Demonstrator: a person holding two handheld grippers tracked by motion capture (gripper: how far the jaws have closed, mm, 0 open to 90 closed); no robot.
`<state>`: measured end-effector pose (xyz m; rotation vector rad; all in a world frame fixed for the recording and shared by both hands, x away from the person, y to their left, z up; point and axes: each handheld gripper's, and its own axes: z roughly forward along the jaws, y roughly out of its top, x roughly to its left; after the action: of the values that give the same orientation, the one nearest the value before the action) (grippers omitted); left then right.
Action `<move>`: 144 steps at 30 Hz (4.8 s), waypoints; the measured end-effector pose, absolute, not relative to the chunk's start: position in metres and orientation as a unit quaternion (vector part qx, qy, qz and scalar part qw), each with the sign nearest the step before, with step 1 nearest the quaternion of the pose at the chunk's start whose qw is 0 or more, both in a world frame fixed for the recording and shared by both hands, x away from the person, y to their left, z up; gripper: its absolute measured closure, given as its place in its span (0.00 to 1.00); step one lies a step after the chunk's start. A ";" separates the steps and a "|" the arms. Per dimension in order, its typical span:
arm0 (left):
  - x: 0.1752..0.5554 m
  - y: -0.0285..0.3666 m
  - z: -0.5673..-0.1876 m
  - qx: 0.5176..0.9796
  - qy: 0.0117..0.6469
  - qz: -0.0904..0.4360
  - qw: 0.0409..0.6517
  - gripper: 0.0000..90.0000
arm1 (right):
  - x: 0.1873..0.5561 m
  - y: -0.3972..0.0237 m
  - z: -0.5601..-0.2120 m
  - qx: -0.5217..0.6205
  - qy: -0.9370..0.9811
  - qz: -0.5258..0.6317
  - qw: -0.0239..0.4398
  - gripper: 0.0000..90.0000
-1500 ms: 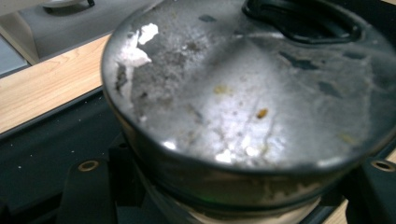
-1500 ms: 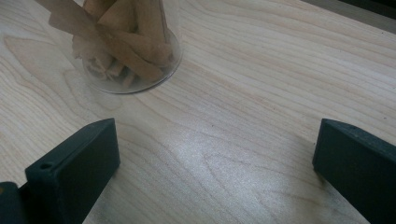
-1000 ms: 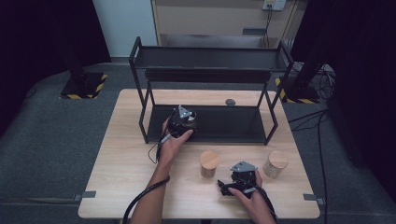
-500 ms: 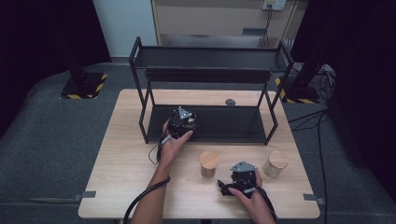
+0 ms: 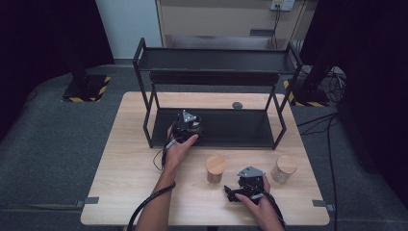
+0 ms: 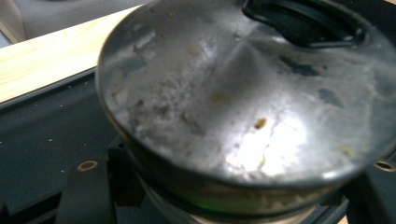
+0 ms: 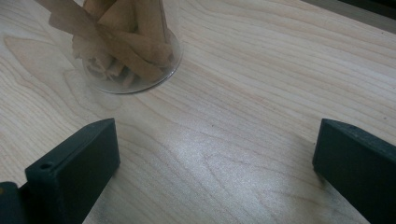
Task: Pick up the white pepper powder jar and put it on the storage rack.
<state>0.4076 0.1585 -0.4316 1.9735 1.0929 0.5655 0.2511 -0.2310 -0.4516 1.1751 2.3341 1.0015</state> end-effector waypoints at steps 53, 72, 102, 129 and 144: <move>0.326 0.173 -0.409 0.773 0.437 0.244 0.390 0.06 | 0.251 -0.231 -0.451 0.413 0.822 0.352 0.171 0.01; 0.298 0.179 -0.399 0.776 0.430 0.241 0.393 0.06 | 0.251 -0.231 -0.451 0.414 0.822 0.352 0.171 0.01; 0.242 0.218 -0.409 0.778 0.453 0.233 0.369 0.05 | 0.248 -0.229 -0.451 0.420 0.819 0.350 0.174 0.01; 0.218 0.260 -0.427 0.763 0.503 0.221 0.340 0.05 | 0.249 -0.229 -0.451 0.420 0.819 0.350 0.173 0.00; 0.208 0.262 -0.440 0.758 0.522 0.213 0.328 0.05 | 0.249 -0.229 -0.451 0.420 0.819 0.350 0.173 0.00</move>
<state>0.2084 0.2621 -0.4400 1.9841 1.3660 0.5571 0.2486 -0.2287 -0.4512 1.1923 2.3225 0.9935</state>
